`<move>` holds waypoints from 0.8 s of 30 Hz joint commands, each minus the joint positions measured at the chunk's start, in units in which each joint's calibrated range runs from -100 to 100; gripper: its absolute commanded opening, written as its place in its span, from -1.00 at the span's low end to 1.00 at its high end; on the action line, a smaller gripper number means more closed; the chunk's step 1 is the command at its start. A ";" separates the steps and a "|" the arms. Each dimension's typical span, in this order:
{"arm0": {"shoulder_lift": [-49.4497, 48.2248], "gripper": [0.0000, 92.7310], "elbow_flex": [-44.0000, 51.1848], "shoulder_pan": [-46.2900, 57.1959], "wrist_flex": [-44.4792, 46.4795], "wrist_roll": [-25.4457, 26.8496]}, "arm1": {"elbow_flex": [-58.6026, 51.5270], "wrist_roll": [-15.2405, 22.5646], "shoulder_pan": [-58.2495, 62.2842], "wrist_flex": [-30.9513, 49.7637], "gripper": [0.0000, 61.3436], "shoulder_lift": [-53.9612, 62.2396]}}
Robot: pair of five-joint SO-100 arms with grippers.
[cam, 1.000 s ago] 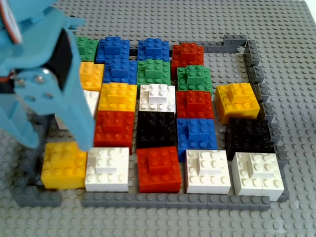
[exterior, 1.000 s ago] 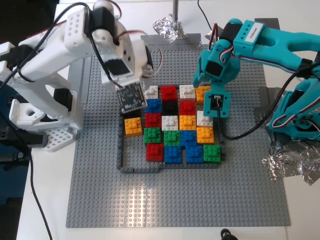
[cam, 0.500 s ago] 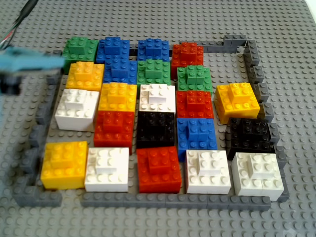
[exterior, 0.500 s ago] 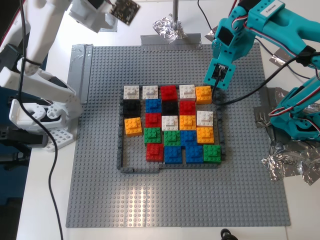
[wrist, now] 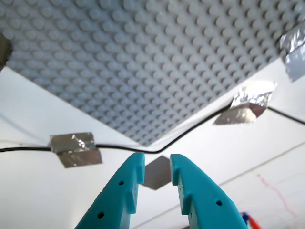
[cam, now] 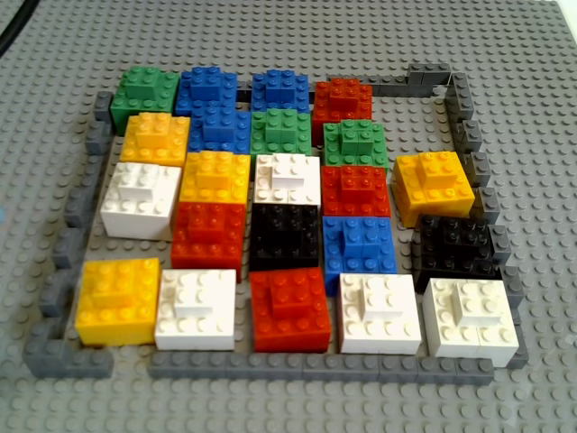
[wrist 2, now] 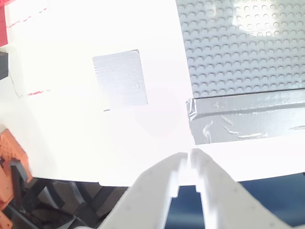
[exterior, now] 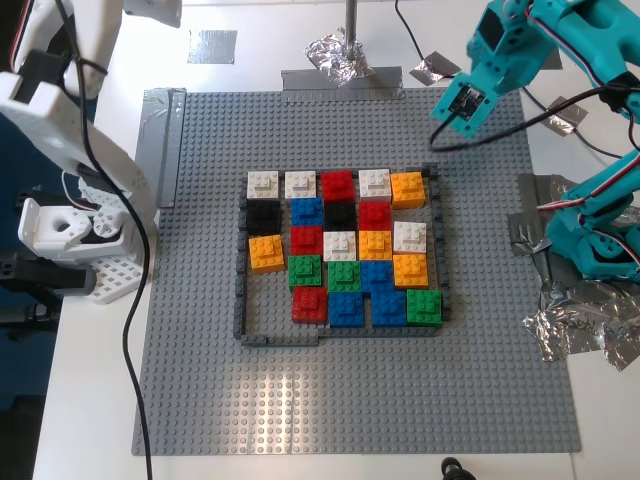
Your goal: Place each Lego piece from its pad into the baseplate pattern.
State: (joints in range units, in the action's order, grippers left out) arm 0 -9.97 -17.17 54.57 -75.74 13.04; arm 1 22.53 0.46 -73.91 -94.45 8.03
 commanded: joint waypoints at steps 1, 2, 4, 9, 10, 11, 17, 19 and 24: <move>-0.93 -0.86 4.30 3.94 0.23 -1.93 | 15.16 -1.03 -3.60 -3.68 -0.99 -5.46; -0.75 -0.86 5.03 4.44 0.23 -2.42 | 14.80 -1.47 -3.97 -3.52 -0.99 -5.11; -0.24 -0.86 6.56 6.26 0.31 -3.98 | 12.36 -2.30 -4.98 -2.95 -0.99 -4.08; -0.75 -0.86 6.65 10.83 0.31 -4.32 | -1.36 -2.54 -6.94 6.57 -0.99 0.38; -0.84 -0.86 6.65 11.63 0.31 -4.32 | -3.62 -2.78 -7.30 7.55 -0.99 1.07; -0.84 -0.86 6.74 12.50 0.31 -4.32 | -5.78 -3.08 -7.59 8.28 -0.99 1.75; -0.07 -0.86 10.08 16.27 0.31 -3.98 | -19.87 -3.86 -8.03 15.93 -0.99 7.93; -0.07 -0.86 10.35 16.70 0.31 -3.98 | -21.86 -4.10 -7.81 16.58 -0.99 9.14; -0.07 -0.86 10.35 18.45 0.31 -4.22 | -22.67 -2.98 -5.42 21.79 -0.99 8.02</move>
State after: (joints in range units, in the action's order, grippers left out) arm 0 -9.64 -9.56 72.33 -75.65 8.86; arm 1 -0.87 -3.01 -81.18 -76.67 12.61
